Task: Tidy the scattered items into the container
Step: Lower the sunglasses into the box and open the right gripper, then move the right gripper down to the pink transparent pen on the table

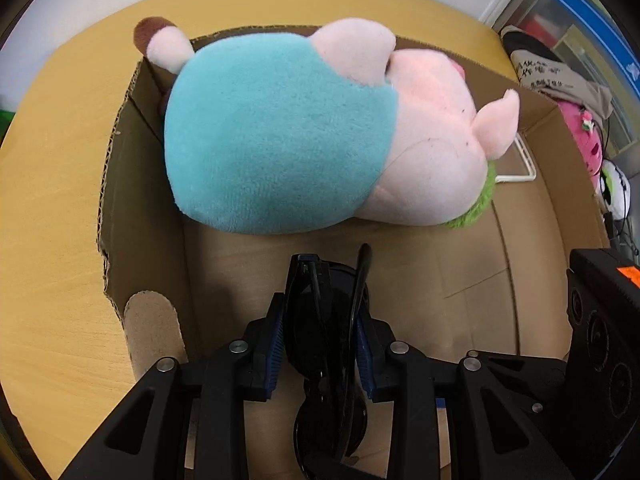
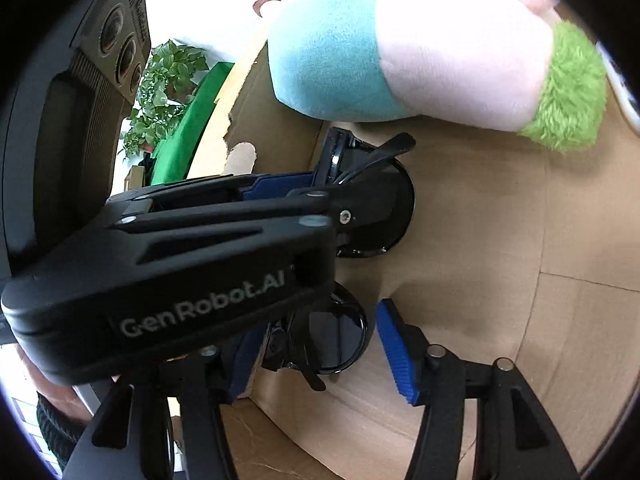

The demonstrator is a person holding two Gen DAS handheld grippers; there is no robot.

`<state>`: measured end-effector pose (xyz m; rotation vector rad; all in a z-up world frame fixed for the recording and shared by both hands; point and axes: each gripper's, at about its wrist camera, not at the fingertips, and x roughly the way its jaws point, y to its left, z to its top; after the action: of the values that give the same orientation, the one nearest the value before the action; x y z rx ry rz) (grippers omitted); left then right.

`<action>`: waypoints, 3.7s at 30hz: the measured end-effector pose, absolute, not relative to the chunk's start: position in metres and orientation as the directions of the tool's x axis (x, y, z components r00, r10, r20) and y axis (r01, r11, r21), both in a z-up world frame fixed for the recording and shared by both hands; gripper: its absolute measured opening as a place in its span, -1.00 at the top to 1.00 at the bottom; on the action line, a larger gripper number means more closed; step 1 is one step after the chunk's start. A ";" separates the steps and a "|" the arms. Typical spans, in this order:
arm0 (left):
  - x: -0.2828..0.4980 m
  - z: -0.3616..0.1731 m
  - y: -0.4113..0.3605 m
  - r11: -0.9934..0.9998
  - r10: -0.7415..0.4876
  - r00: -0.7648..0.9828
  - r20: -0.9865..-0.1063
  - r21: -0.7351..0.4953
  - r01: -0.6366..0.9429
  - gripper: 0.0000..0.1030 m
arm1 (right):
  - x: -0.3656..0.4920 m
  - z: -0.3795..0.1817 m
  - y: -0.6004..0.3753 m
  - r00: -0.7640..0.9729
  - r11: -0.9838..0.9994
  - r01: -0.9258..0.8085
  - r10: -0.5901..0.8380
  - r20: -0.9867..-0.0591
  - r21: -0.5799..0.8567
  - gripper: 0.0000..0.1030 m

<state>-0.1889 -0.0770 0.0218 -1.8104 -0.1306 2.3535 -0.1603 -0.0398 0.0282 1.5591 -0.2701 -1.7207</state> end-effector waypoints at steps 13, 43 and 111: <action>-0.114 0.098 -0.097 -0.986 0.167 -0.517 -0.840 -0.154 -0.068 -0.41 | -0.112 0.108 0.011 -0.231 -0.725 0.549 -0.610 -0.758 0.416 -0.46; 0.096 0.129 0.023 -0.992 0.095 -0.811 -0.578 -0.125 -0.027 -0.94 | 0.036 0.150 0.156 -0.647 -0.849 0.529 -0.417 -0.639 0.018 -0.50; 0.100 0.060 0.036 -0.954 0.273 -0.697 -0.663 -0.279 -0.108 -0.96 | 0.034 0.088 0.203 -0.553 -0.797 0.601 -0.466 -0.691 0.056 -0.50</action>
<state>0.1001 0.0361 0.0597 -1.1059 -0.3241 2.6965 0.0339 0.2032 0.0881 0.9583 0.2481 -2.3207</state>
